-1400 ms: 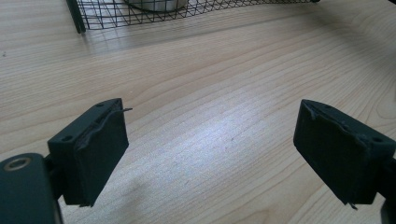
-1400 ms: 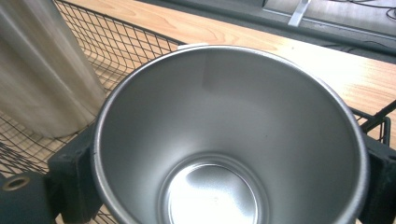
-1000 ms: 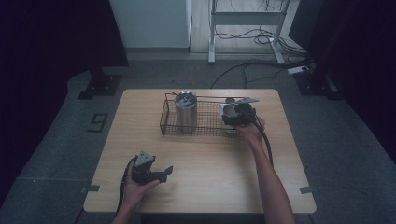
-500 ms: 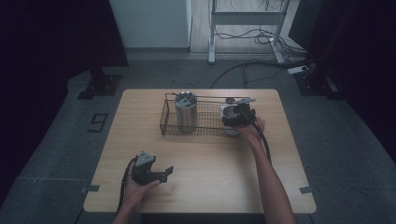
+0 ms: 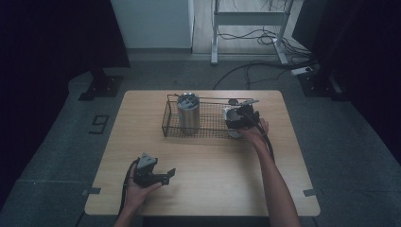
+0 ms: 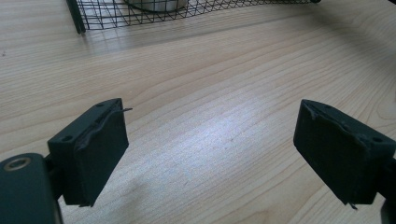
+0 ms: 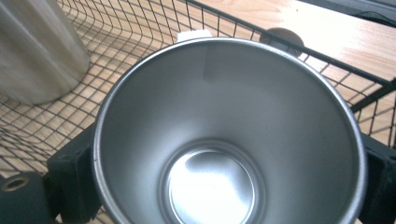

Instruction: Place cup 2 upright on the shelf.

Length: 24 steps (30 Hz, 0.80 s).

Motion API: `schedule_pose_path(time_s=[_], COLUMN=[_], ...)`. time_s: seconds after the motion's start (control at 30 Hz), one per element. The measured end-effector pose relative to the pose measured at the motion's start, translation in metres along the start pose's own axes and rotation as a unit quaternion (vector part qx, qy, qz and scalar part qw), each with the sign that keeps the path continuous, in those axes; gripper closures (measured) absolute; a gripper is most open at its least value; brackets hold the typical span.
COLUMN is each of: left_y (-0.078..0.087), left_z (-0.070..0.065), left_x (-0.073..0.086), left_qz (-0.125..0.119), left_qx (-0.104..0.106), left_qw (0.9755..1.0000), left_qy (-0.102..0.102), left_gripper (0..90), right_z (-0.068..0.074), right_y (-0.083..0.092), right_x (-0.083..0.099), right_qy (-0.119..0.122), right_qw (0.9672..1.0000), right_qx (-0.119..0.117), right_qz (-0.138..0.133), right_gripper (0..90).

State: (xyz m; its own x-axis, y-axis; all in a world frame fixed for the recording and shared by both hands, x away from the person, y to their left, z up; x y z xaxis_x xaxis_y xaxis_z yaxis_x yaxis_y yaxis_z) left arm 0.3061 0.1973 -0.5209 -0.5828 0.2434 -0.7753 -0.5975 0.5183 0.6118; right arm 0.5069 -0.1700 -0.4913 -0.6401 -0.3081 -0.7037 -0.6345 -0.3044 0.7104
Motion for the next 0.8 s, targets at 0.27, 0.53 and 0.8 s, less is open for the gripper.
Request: schedule_pose_path(time_s=[0.27,0.53,0.8], left_y=[-0.001,-0.001,-0.001], left_z=[-0.001,-0.001,-0.001], left_x=[0.000,0.000,0.000], left_qz=[0.002,0.002,0.002], left_qx=[0.000,0.000,-0.001], left_qw=[1.0000,1.0000,1.0000], left_qy=[-0.001,-0.001,-0.001], left_gripper=[10.0,10.0,10.0], right_z=[0.002,0.001,0.000], right_y=[0.003,0.008,0.015], right_x=[0.002,0.001,-0.001], right_qy=[0.000,-0.006,-0.016], right_qw=[0.9998,0.9999,0.9994], right_qx=[0.015,0.009,-0.002], right_qz=[0.010,-0.006,-0.030], right_gripper=[5.3,3.6,0.4])
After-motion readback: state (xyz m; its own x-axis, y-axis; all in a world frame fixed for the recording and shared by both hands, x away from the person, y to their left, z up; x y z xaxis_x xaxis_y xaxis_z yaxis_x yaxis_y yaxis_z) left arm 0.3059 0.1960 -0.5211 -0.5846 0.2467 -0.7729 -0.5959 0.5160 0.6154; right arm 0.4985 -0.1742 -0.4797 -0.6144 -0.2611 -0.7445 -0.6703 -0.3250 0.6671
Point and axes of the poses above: each handheld gripper's, and its own axes: y roughly backward along the jaws, x roughly out of its underside, z roughly to its left, the point moved 1 cm from there along -y, roughly forward along the jaws, and after that the axes turned 1 degree about z, right-handed, at the moved point
